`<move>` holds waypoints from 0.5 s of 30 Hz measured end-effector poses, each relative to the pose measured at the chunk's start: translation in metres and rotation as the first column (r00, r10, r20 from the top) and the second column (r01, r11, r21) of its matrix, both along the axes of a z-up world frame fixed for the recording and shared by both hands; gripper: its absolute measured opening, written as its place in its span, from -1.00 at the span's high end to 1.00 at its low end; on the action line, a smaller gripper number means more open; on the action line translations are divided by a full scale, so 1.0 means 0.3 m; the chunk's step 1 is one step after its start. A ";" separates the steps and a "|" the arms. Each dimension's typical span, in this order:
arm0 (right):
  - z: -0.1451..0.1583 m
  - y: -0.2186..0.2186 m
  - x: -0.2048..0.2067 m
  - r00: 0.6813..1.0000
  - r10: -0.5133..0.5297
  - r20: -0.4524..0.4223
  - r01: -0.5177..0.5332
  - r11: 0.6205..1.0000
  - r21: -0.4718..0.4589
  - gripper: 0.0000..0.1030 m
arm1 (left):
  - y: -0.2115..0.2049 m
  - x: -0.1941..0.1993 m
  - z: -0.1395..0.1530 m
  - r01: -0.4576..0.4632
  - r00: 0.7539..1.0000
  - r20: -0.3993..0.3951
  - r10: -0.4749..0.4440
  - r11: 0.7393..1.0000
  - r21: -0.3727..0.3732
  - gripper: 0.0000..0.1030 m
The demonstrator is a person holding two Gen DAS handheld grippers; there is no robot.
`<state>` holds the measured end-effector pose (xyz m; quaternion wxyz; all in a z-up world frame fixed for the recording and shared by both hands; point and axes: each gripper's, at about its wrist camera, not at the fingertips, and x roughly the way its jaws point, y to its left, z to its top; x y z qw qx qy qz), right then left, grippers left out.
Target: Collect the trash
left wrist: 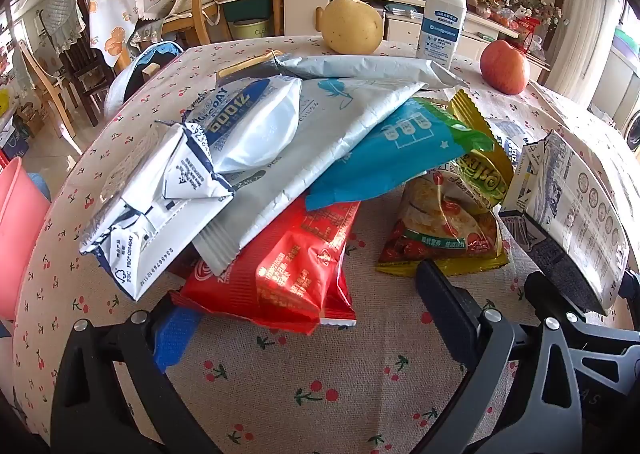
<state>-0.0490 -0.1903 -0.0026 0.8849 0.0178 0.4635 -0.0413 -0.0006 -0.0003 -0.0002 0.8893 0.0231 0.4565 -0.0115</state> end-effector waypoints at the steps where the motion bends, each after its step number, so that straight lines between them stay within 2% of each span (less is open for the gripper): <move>1: 0.000 -0.001 0.000 1.000 0.003 0.000 -0.003 1.000 0.001 -0.93 | 0.000 -0.004 0.000 0.007 1.000 -0.001 -0.007 1.000 0.000 -0.93; 9: 0.005 0.013 -0.053 1.000 -0.014 -0.009 0.014 1.000 0.000 -0.93 | 0.032 -0.085 0.012 0.080 0.997 -0.002 -0.080 0.997 0.007 -0.93; 11: 0.006 0.011 -0.070 1.000 -0.020 -0.011 0.020 1.000 0.011 -0.93 | 0.023 -0.108 0.023 0.088 0.996 0.019 -0.089 0.996 0.032 -0.93; 15: 0.018 -0.010 -0.111 1.000 -0.021 -0.003 0.021 0.999 0.028 -0.92 | 0.050 -0.163 0.064 0.090 0.994 0.051 -0.092 0.995 0.035 -0.93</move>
